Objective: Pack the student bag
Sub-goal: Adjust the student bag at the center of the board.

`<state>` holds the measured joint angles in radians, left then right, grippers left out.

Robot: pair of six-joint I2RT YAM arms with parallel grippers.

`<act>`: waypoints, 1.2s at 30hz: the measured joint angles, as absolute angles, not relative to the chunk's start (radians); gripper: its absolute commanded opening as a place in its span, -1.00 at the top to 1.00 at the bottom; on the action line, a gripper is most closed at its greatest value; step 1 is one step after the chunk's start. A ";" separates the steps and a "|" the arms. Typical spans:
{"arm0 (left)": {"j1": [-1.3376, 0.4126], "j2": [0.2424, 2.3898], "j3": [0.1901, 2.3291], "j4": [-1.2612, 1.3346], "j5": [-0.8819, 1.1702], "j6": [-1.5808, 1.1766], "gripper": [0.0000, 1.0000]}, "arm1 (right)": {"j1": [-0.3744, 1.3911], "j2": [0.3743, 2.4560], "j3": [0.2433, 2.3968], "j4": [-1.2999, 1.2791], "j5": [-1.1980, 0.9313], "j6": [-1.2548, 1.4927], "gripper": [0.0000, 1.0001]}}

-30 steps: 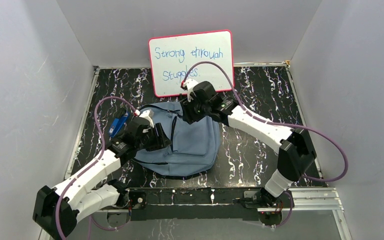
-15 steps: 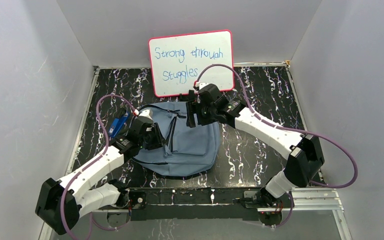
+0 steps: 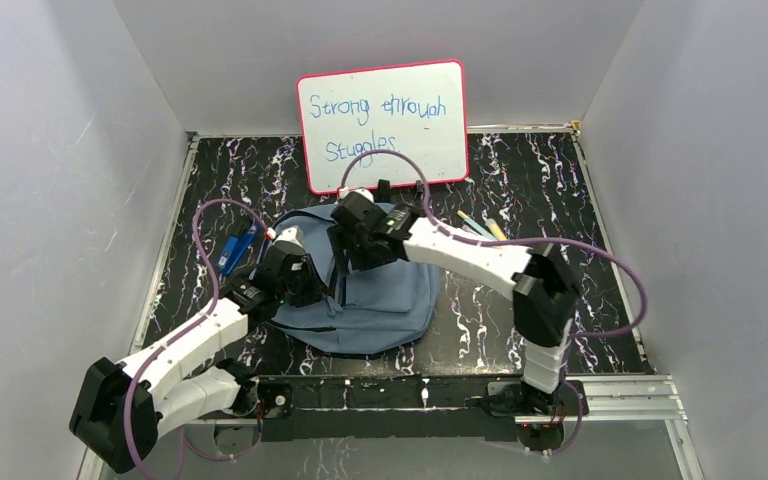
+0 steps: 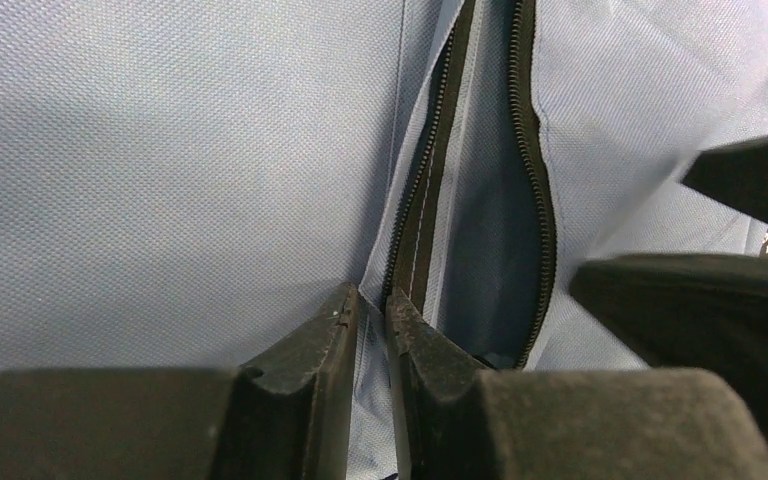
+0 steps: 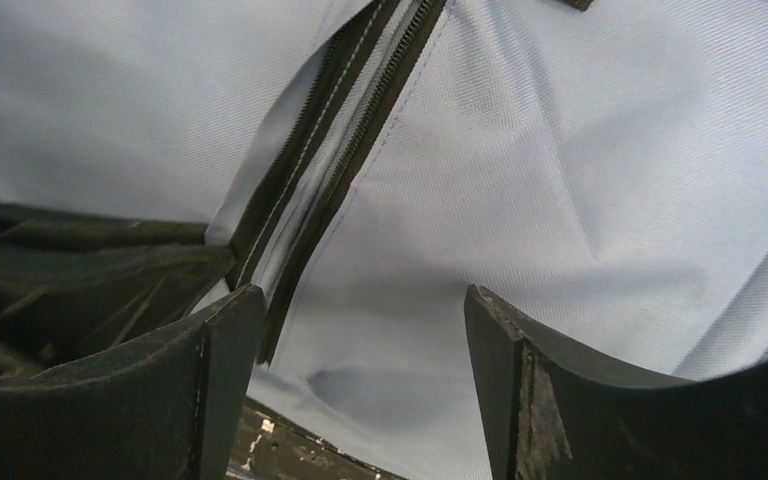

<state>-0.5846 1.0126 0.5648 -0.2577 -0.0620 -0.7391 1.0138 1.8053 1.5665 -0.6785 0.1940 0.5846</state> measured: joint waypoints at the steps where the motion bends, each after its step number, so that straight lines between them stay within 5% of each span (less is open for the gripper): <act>1: -0.585 1.007 0.561 -0.255 -0.060 -0.742 0.74 | 1.024 1.841 1.595 -0.702 0.207 0.591 -0.69; 10: -0.585 0.986 0.548 -0.242 -0.052 -0.752 0.82 | 1.080 2.040 1.792 -0.871 0.342 0.613 -0.63; 25: -0.585 0.918 0.512 -0.235 -0.043 -0.772 1.00 | 1.110 2.074 1.788 -0.989 0.514 0.632 0.95; 36: -0.585 0.895 0.509 -0.214 0.028 -0.811 1.00 | 1.062 2.050 1.812 -0.889 0.447 0.331 1.00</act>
